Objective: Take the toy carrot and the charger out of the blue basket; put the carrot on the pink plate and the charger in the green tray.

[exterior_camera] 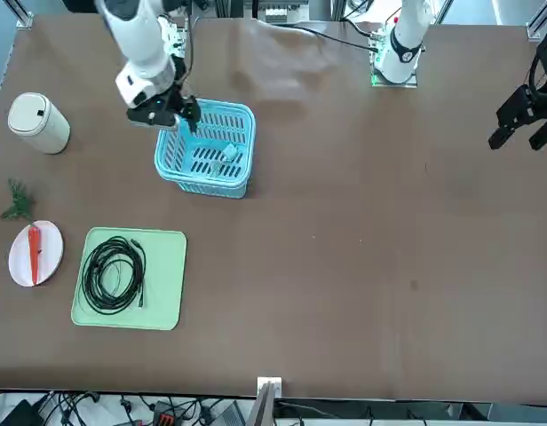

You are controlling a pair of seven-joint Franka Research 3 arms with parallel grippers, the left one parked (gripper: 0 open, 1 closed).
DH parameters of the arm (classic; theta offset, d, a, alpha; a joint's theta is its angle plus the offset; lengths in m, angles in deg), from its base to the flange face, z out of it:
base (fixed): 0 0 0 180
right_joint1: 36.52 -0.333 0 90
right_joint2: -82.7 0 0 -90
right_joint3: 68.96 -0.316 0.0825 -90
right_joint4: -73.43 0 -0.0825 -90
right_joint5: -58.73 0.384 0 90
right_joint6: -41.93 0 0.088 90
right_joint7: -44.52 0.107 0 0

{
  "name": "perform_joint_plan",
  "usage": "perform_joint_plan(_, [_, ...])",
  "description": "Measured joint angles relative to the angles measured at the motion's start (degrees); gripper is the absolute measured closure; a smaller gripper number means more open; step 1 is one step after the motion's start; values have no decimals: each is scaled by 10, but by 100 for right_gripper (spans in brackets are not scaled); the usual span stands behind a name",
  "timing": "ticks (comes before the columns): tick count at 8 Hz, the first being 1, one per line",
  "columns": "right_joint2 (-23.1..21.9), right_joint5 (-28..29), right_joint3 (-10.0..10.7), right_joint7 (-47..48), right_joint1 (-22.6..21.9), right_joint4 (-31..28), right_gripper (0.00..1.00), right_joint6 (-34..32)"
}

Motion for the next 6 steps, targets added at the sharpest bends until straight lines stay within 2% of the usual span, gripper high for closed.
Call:
perform_joint_plan(2, [29,-1,-5,22,2,-27,0,82])
perform_joint_plan(4, [88,-1,-3,31,5,-28,0,150])
perform_joint_plan(6, [124,-2,-2,37,5,-28,0,163])
